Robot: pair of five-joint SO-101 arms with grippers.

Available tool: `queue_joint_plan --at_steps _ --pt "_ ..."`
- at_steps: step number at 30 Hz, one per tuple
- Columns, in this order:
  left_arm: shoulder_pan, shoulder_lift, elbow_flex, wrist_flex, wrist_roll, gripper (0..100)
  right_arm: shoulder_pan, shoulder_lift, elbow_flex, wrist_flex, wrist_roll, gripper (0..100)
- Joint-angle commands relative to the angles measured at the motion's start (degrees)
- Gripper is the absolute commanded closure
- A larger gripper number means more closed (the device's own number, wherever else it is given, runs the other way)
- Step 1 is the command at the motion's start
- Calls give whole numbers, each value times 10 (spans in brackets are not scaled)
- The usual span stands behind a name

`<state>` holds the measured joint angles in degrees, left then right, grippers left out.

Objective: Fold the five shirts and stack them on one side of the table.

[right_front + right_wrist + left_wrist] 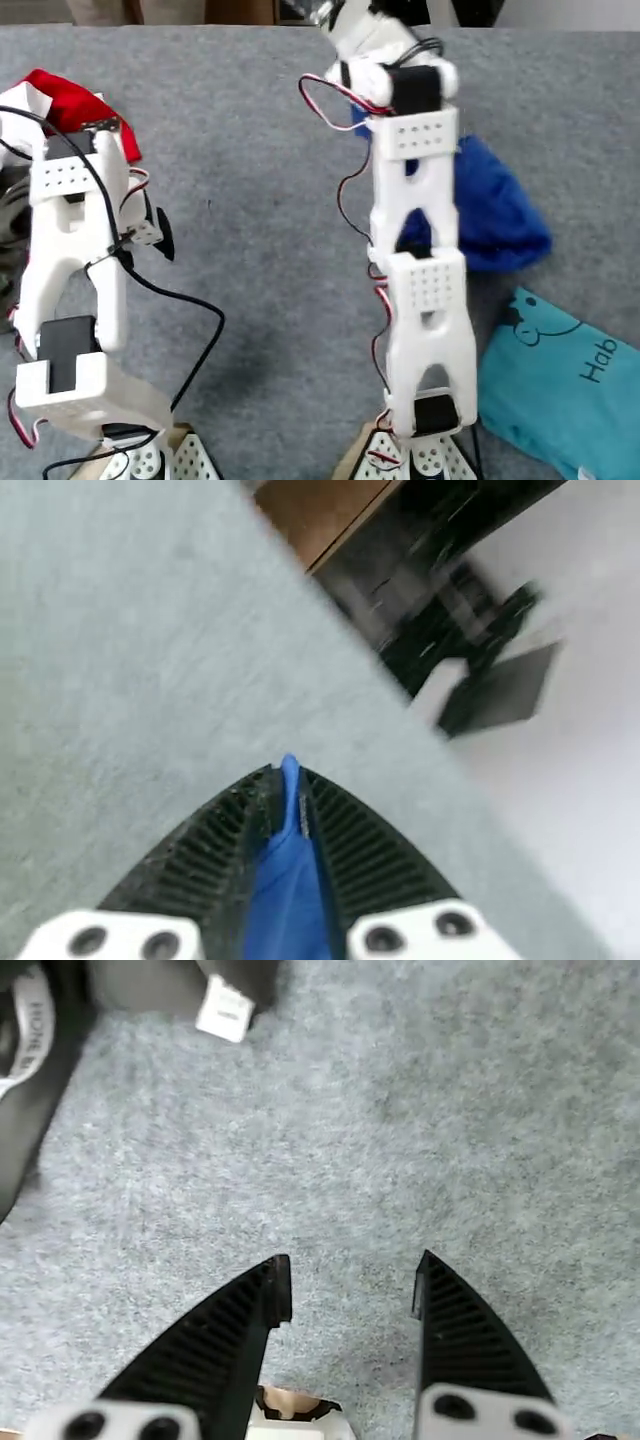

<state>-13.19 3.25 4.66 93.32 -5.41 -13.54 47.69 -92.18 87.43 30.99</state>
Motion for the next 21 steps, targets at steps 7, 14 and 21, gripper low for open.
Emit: queue_joint_plan --at_steps 7,14,21 --pt "82 -26 -2 -1 48 794 -29 -264 -24 -56 -2 995" --pt "85 -36 1 0 49 794 -82 -353 -23 -79 37 995" --pt "91 -131 51 -3 46 793 -119 -381 -4 -119 119 995"
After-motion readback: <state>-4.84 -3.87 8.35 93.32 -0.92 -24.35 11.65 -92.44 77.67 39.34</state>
